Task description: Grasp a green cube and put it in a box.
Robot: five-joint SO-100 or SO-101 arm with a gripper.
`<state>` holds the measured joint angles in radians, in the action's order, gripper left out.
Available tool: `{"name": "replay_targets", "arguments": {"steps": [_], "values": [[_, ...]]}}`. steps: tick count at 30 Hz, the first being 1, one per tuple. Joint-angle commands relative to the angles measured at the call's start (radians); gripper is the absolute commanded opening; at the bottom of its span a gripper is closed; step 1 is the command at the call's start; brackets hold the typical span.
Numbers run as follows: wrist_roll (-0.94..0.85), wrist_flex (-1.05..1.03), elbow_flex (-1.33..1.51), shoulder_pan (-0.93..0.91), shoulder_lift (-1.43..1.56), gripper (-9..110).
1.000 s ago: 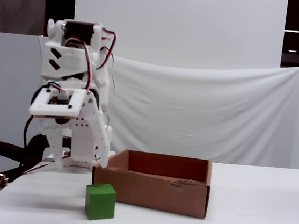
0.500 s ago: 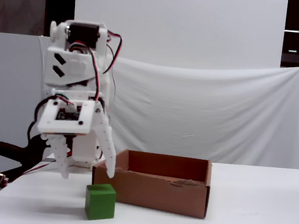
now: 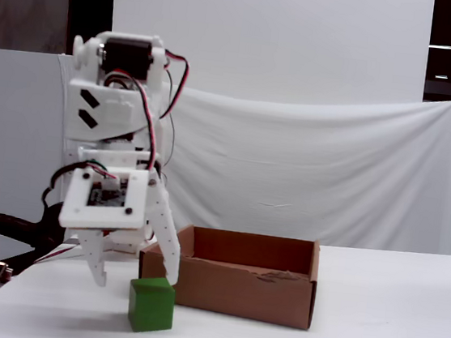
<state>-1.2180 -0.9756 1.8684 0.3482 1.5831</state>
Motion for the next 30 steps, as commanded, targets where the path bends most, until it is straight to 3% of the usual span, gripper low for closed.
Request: {"name": "replay_targets", "arguments": {"steps": [1,30], "values": [[-0.020,-0.008,-0.057,0.021,0.005,29],[-0.014,0.000,-0.038,0.072,-0.086,27]]}}
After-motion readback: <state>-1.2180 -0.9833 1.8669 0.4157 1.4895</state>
